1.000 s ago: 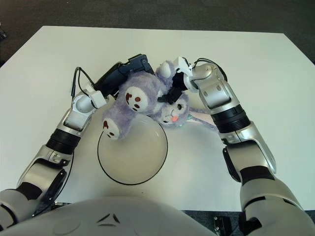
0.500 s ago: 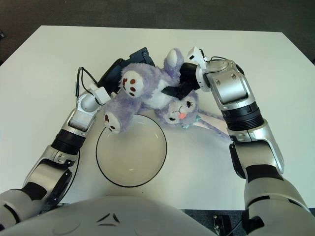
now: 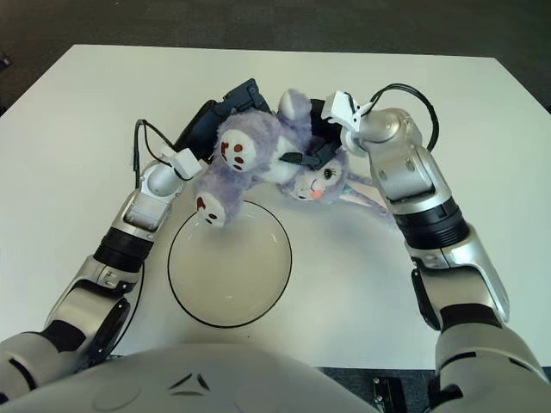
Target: Put the doll into the plate.
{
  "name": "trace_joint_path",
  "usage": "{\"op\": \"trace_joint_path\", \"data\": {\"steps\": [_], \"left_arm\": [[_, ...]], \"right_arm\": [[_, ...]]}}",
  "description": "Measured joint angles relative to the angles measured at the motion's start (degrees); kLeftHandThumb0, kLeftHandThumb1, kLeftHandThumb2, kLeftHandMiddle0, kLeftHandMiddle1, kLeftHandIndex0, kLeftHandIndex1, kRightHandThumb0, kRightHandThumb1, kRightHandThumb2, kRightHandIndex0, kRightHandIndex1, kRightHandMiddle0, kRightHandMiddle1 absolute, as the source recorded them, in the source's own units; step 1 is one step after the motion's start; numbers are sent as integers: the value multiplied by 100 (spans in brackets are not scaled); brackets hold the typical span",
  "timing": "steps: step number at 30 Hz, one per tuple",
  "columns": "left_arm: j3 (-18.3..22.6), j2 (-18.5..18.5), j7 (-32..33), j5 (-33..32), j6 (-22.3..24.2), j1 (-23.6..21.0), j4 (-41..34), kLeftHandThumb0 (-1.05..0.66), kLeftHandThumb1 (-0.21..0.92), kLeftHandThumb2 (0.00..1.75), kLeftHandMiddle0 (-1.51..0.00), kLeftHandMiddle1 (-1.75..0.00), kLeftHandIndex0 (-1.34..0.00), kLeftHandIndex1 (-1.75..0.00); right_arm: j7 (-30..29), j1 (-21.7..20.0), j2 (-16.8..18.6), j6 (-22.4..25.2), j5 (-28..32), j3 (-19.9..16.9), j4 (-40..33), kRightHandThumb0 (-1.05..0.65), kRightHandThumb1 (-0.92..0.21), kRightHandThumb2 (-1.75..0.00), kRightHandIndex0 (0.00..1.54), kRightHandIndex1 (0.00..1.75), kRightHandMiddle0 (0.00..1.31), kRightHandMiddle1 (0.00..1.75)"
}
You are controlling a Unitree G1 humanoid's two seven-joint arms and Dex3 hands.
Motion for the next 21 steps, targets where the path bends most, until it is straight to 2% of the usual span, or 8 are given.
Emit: {"op": "trace_joint_path", "data": {"steps": [3, 10, 12, 13, 15, 18, 21], "left_arm": [[29, -9, 93, 21, -11, 0, 63, 0, -5, 170, -93, -164, -65, -175], [94, -57, 334, 102, -5, -29, 148, 0, -8, 174, -94, -167, -67, -175], [103, -59, 368, 127, 22, -50, 154, 0, -7, 174, -93, -168, -67, -175], [112, -59, 388, 148, 45, -65, 161, 0, -7, 174, -92, -170, -67, -175], [135, -58, 430, 174, 81, -88, 184, 0, -7, 174, -92, -170, -67, -175], [197, -45, 501, 216, 100, -111, 239, 0, -7, 175, -92, -170, -67, -175], [284, -18, 607, 272, 127, -151, 355, 0, -8, 175, -93, -168, -68, -175]], "right_arm": [[-223, 174, -15, -474, -77, -75, -20, 39, -60, -79, 54, 152, 0, 155], [-728, 455, -46, -1508, -352, -306, 3, 38, -70, -60, 54, 146, 1, 149], [-828, 502, -63, -1677, -420, -363, 13, 15, -50, -76, 45, 139, 1, 146], [-907, 531, -71, -1772, -488, -394, 17, -1, -35, -92, 40, 135, 1, 145], [-1084, 574, -80, -1914, -664, -441, 21, -17, -19, -109, 34, 128, 0, 142], [-1300, 622, -102, -1997, -885, -531, 26, -25, -12, -116, 31, 119, 0, 137], [-1509, 686, -113, -2024, -1108, -619, 25, -29, -10, -118, 30, 113, 0, 133]]}}
